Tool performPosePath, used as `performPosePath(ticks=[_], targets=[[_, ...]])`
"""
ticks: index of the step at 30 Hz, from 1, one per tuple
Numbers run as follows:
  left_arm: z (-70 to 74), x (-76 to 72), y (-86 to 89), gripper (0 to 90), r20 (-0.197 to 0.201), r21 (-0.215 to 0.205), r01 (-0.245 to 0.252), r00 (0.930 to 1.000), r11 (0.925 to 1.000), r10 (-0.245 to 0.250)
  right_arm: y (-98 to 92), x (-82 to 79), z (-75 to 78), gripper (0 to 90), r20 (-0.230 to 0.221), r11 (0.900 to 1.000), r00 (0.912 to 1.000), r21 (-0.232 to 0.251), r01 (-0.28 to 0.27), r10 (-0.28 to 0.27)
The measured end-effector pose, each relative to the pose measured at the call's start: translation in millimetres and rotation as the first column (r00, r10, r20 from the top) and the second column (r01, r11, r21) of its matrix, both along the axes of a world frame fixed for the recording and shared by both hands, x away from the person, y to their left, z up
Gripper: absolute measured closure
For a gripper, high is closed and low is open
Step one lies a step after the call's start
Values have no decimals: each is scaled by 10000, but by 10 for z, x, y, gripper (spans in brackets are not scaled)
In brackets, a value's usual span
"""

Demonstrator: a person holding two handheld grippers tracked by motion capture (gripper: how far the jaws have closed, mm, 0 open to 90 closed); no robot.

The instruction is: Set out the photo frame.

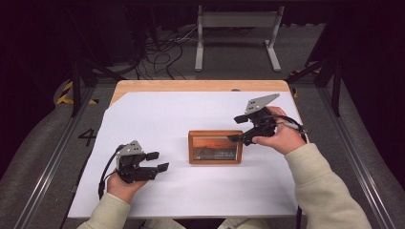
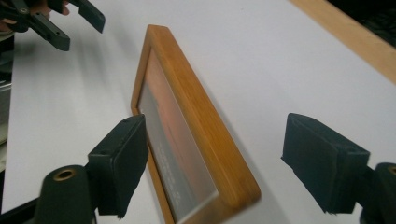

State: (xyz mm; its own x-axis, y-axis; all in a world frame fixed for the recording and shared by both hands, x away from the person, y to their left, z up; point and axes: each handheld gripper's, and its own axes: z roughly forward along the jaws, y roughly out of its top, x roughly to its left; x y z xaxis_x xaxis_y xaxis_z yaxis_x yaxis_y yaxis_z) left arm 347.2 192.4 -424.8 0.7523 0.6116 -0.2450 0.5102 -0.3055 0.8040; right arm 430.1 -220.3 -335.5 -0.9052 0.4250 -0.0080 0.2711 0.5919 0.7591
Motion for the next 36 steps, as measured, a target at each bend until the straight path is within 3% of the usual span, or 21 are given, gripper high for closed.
performPosePath(ticks=[6, 11, 16, 18, 19, 22, 26, 27, 29, 32, 36], targets=[[17, -49, 99, 299, 384, -413, -304, 9987, 9987, 320, -310, -234, 7, 206, 436, 9918, 9940, 836, 964, -1003], [15, -63, 149, 283, 521, -492, -380, 9978, 9981, 405, -526, -419, -53, 206, 730, 9719, 9806, 1649, 1679, -1818], [13, -74, 175, 278, 623, -498, -461, 9968, 9977, 492, -657, -582, -170, 207, 1013, 9545, 9670, 2130, 2085, -2338], [2, -68, 182, 270, 646, -473, -532, 9963, 9975, 562, -719, -662, -250, 207, 1106, 9438, 9573, 2307, 2368, -2673], [2, -68, 182, 267, 646, -473, -532, 9963, 9975, 562, -719, -662, -250, 207, 1106, 9438, 9573, 2307, 2368, -2673], [-6, -73, 194, 263, 909, -331, -569, 9941, 9978, 597, -806, -762, -378, 205, 1286, 9223, 9385, 2680, 2783, -3205], [-8, -87, 224, 254, 1237, -442, -482, 9909, 9979, 534, -875, -876, -589, 198, 1498, 8870, 9007, 2988, 3520, -4078], [-13, -82, 236, 252, 1390, -524, -431, 9890, 9977, 501, -881, -884, -628, 198, 1512, 8871, 8986, 2917, 3576, -4119], [-31, -85, 256, 253, 1334, -831, -424, 9896, 9956, 533, -897, -901, -726, 197, 1562, 8850, 8930, 2846, 3684, -4220], [-40, -83, 263, 252, 1420, -963, -435, 9882, 9944, 569, -909, -901, -790, 196, 1619, 8838, 8875, 2733, 3799, -4315], [-34, -87, 272, 250, 1528, -1028, -472, 9863, 9936, 626, -898, -892, -834, 196, 1624, 8842, 8872, 2704, 3809, -4319]])
